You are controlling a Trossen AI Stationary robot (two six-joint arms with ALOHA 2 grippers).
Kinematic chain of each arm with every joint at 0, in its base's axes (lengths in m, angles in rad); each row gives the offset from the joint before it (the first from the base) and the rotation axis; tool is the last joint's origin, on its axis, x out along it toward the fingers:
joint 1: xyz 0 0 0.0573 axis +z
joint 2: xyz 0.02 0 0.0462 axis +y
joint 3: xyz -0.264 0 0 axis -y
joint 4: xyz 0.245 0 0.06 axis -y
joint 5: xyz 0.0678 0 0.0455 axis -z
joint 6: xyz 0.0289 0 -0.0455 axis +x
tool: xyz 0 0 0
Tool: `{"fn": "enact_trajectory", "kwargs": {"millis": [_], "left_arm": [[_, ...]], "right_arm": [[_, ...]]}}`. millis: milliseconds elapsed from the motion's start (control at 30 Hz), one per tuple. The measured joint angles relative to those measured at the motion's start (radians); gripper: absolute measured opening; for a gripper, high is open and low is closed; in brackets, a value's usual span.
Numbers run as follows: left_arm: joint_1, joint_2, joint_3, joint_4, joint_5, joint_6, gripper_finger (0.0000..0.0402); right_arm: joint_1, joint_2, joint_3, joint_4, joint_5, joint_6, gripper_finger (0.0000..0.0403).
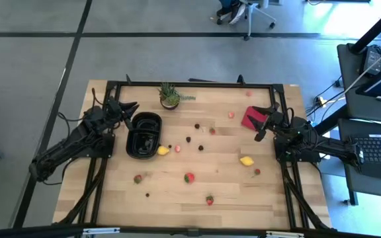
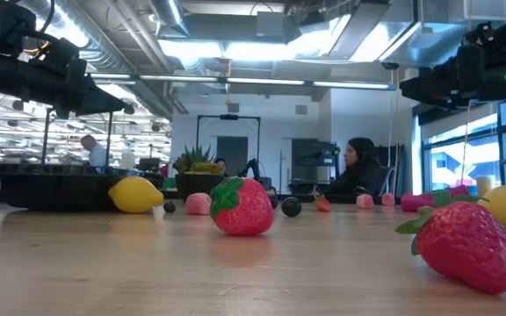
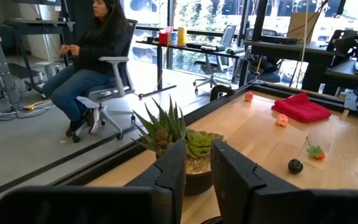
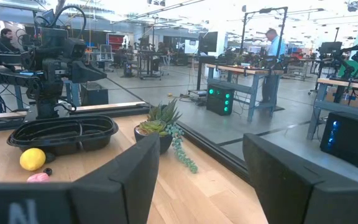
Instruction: Pick and placing Produce into tupperware
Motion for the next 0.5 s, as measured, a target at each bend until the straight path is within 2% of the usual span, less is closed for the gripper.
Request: {"fn": "enact_trajectory", "kwargs": {"millis": [500], "left_arm": [[0.000, 0.000, 0.000, 0.000, 0.000, 0.000, 0.0043]], "right_arm": [[0.000, 0.000, 0.000, 0.000, 0.000, 0.000, 0.0232]]}}
